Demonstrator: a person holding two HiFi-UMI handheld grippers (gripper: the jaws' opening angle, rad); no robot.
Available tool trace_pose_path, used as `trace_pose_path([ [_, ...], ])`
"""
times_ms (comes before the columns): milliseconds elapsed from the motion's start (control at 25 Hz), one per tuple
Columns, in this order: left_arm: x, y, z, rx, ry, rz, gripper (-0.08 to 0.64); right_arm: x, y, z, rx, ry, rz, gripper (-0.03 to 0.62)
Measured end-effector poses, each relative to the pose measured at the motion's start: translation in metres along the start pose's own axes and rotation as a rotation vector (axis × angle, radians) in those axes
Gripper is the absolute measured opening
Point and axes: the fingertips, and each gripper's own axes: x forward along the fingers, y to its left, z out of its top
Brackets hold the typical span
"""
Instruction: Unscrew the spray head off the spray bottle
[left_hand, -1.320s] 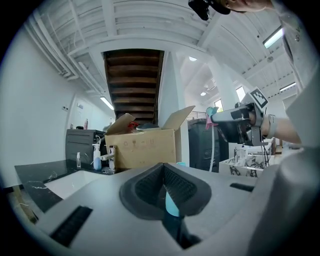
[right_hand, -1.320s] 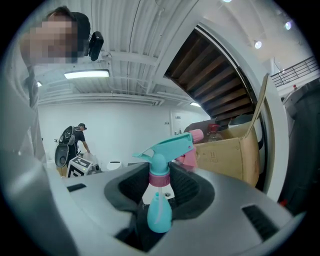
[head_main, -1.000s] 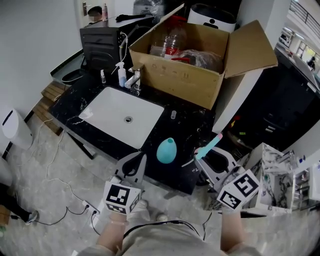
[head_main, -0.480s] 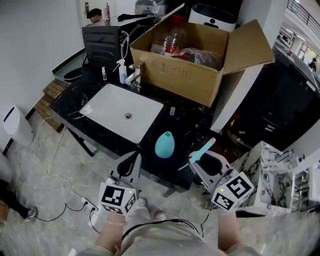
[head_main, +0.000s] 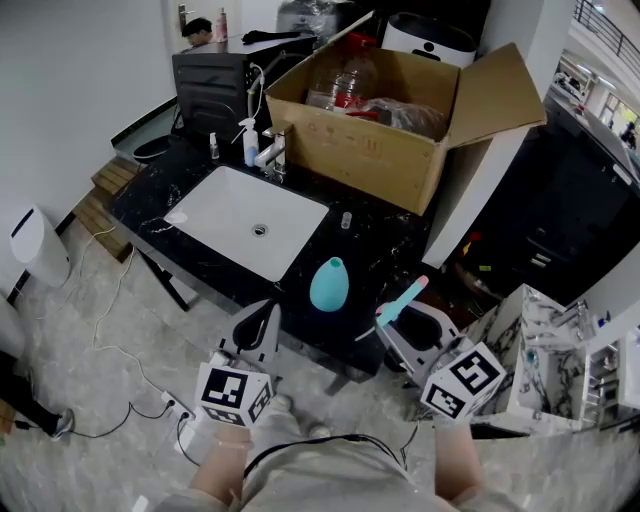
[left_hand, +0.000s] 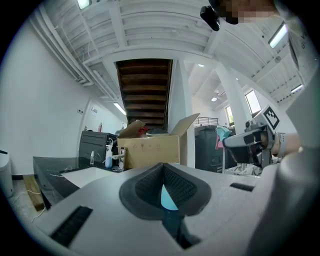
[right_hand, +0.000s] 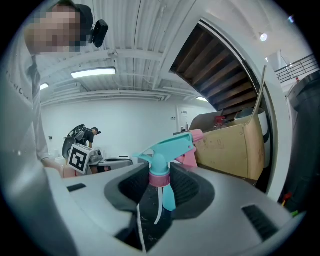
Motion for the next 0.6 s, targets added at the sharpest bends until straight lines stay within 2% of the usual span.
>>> trace_pose_path([
  [600, -0.0086, -0.0025, 0.0, -0.008, -0.006, 0.021, 0.006, -0.006, 0.0002, -0.0027, 0.008, -0.011, 0.004, 0.135],
])
